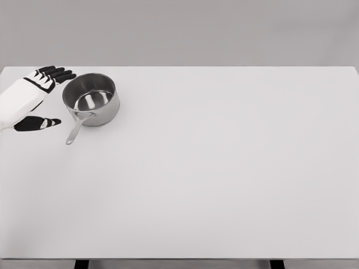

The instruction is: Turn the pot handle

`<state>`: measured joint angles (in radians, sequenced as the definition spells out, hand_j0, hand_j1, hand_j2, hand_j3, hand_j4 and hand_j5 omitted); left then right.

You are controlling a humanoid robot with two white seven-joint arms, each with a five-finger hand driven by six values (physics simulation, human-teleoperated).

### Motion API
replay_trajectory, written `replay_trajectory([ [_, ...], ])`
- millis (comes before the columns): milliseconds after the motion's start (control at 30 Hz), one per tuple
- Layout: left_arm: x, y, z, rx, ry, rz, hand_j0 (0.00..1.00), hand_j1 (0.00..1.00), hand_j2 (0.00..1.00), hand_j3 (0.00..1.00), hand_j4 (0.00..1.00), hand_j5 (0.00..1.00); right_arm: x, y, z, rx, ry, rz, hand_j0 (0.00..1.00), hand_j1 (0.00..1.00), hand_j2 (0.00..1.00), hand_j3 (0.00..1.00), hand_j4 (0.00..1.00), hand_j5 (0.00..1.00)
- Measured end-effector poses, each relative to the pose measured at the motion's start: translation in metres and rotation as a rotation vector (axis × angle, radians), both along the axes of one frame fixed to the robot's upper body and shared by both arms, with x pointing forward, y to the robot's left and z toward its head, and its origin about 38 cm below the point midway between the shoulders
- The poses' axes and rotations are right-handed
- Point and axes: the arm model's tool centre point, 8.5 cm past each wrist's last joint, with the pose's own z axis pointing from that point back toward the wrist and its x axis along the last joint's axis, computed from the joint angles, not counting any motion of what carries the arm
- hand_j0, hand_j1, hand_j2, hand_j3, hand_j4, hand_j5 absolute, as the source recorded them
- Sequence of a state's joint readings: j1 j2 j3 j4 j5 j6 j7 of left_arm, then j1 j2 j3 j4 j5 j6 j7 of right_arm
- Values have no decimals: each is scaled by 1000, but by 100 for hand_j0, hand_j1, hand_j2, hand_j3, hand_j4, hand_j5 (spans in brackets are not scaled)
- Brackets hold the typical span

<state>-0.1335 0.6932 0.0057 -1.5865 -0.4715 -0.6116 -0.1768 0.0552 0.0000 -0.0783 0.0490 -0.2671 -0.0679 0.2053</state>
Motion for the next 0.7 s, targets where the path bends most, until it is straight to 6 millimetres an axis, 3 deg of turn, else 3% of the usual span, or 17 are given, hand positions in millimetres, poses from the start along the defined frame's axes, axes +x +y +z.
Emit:
replay_trajectory([
  [333,-4,-15,9,19,-37,-38,100,100,100,100,100,100,0,0,0,0,0,0,100,100,100,100,100,100],
  [500,-12,-65,15,84,-67,-134,100,100,100,100,100,100,0,0,0,0,0,0,100,100,100,100,100,100],
  [600,-9,-79,20,130,-60,-159,100,100,100,100,100,100,0,0,0,0,0,0,100,100,100,100,100,100],
  [700,-9,-93,10,206,-13,-191,100,100,100,100,100,100,0,0,0,0,0,0,100,100,100,100,100,100],
])
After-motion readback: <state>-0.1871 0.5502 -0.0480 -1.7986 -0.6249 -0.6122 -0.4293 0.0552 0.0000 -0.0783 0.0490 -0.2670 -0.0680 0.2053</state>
